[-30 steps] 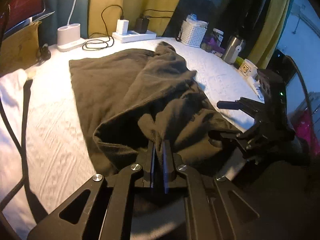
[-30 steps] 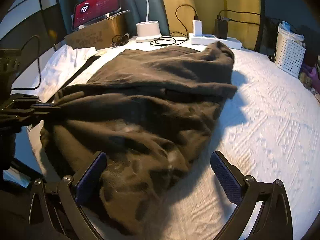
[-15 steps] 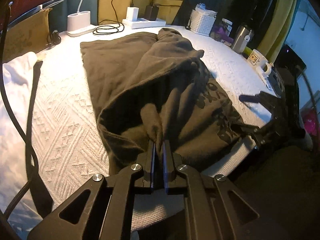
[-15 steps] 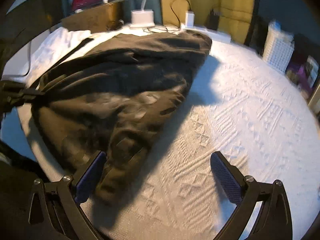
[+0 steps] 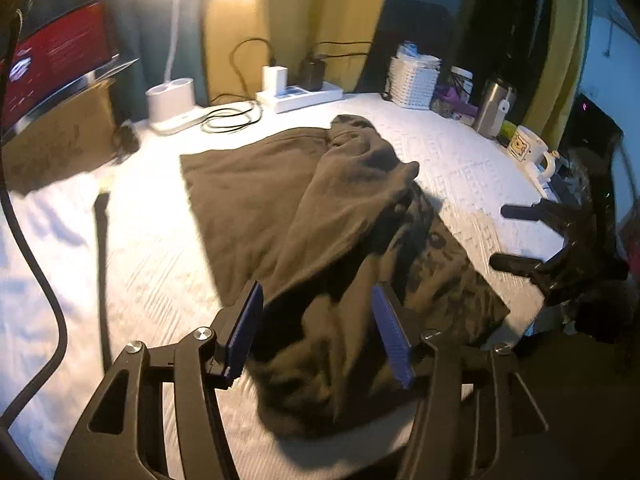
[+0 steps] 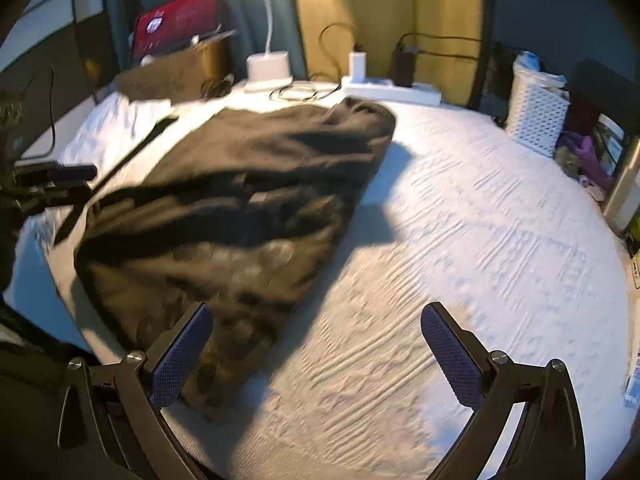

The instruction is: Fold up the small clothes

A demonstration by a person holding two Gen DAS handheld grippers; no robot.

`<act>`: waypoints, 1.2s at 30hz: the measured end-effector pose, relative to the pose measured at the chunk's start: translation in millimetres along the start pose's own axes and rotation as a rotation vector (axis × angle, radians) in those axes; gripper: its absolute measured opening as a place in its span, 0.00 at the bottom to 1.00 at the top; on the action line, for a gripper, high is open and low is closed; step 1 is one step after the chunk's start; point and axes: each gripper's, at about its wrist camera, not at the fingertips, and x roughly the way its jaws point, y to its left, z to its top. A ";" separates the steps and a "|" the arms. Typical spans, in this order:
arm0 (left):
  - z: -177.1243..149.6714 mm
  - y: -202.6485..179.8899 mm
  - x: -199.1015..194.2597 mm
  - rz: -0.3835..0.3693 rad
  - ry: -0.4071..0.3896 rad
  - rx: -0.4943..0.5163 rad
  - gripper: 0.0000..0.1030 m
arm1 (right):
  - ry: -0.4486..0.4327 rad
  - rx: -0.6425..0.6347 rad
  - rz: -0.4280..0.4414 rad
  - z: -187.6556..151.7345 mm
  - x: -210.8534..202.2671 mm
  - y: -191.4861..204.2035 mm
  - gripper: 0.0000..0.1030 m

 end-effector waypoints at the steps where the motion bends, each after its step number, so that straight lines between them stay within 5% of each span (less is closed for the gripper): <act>1: 5.0 -3.3 4.7 0.002 0.005 0.010 0.55 | -0.012 0.008 -0.003 4.4 -2.2 -4.9 1.00; 14: 71.8 -51.1 79.6 -0.011 0.065 0.117 0.55 | -0.023 0.109 0.002 24.6 19.2 -61.4 1.00; 34: 107.7 -112.6 159.0 0.073 0.186 0.334 0.55 | 0.022 0.200 0.071 32.0 54.2 -119.5 1.00; 36: 109.0 -111.8 161.8 0.047 0.196 0.339 0.34 | 0.024 0.201 0.070 32.0 54.8 -120.9 1.00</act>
